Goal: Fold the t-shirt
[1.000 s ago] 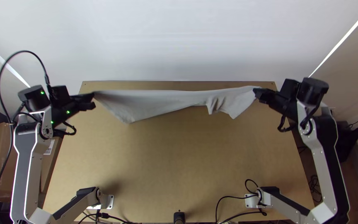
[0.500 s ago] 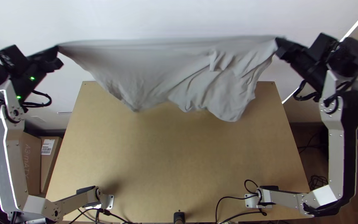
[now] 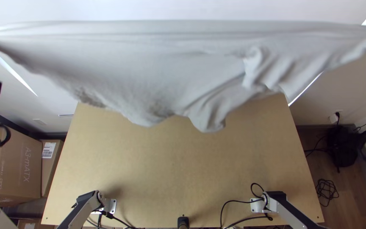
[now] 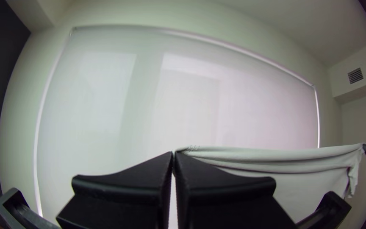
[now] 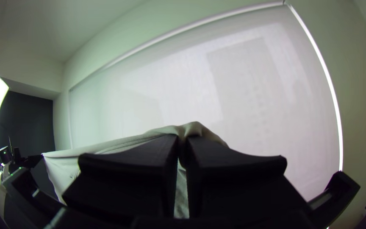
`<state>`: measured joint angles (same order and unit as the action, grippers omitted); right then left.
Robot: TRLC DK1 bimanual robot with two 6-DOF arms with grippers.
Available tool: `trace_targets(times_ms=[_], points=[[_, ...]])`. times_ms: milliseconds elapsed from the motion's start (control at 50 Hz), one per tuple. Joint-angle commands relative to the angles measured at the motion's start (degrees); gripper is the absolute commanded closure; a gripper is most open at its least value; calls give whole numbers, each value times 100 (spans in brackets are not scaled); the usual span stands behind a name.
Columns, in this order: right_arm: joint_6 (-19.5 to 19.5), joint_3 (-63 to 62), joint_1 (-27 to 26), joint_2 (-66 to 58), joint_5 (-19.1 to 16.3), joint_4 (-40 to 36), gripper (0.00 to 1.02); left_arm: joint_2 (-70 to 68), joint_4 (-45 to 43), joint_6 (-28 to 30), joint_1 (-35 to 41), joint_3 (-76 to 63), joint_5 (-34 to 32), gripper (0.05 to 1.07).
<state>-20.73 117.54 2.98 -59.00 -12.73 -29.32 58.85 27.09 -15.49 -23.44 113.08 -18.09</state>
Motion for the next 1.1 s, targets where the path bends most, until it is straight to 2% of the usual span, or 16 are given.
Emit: trace_targets(times_ms=[0, 280, 440, 500, 620, 740, 780, 900, 1080], points=[[-98, -117, 9, 477, 342, 146, 100, -278, -143, -139, -178, 74, 394, 105], [-230, -460, 36, 838, 139, 67, 100, -840, -46, -657, -134, -181, 429, 105], [-370, -1646, 80, 1075, 43, 76, 100, -972, 411, -912, 138, -884, 279, 105], [-528, -2314, 211, 1207, 34, 111, 100, -1060, 587, -912, 323, -1402, 271, 105], [-608, -3914, 712, 1523, 43, 295, 100, -1332, 719, -930, 692, -2800, 209, 105], [-810, -5390, 1082, 1646, 104, 339, 100, -1587, 727, -781, 753, -4470, -248, 105], [-854, -5830, 1108, 1629, 104, 392, 100, -1640, 727, -666, 815, -4997, -441, 105], [-862, -6999, 1082, 1479, 113, 928, 100, -1657, 288, -297, 999, -6412, -468, 105], [-854, -7702, 853, 662, 104, 1860, 100, -893, -529, -165, 1237, -7335, -415, 105]])
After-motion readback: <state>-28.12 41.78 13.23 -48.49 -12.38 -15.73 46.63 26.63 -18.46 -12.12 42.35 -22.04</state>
